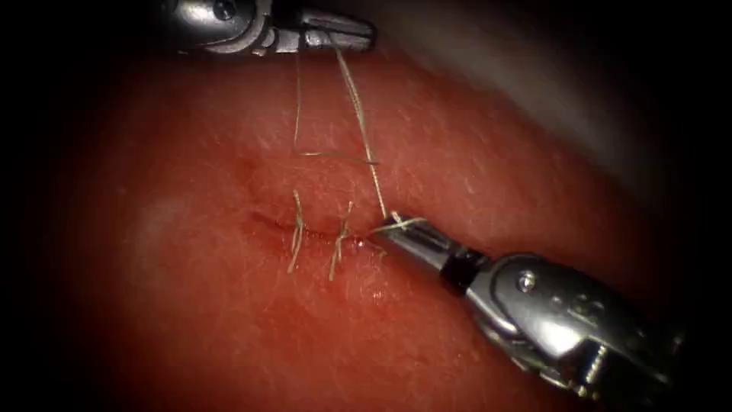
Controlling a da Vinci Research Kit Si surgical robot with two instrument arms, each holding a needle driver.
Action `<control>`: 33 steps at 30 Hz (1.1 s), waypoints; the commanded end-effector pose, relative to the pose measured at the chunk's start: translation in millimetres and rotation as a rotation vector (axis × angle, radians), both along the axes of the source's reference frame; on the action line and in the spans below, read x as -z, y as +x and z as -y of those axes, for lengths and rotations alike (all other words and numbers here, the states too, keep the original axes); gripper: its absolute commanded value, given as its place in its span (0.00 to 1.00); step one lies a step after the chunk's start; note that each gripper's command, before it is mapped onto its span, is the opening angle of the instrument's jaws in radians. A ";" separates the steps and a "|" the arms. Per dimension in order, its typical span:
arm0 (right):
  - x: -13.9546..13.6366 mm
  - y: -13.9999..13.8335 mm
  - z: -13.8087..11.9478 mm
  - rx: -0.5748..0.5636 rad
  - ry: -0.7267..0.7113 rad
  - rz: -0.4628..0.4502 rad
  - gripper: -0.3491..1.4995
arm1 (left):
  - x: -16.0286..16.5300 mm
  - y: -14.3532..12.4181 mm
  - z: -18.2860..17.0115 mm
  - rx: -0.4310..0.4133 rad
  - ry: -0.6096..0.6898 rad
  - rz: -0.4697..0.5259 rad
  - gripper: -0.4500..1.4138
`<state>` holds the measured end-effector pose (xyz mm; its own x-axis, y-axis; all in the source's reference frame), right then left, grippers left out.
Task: Wound Closure
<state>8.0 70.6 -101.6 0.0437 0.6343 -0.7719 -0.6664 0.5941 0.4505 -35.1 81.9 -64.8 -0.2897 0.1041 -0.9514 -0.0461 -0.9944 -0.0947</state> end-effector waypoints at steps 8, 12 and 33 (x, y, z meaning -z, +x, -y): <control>-0.4 1.8 0.8 0.126 -0.070 0.081 0.00 | -2.4 -1.8 -3.4 -0.006 0.025 -0.028 0.05; -1.4 2.5 1.9 0.203 -0.080 0.082 0.00 | -3.3 -2.7 -5.3 -0.001 0.025 -0.044 0.05; -2.6 2.6 4.5 0.301 -0.086 0.150 0.00 | -6.7 -6.5 -9.5 0.050 -0.023 -0.121 0.05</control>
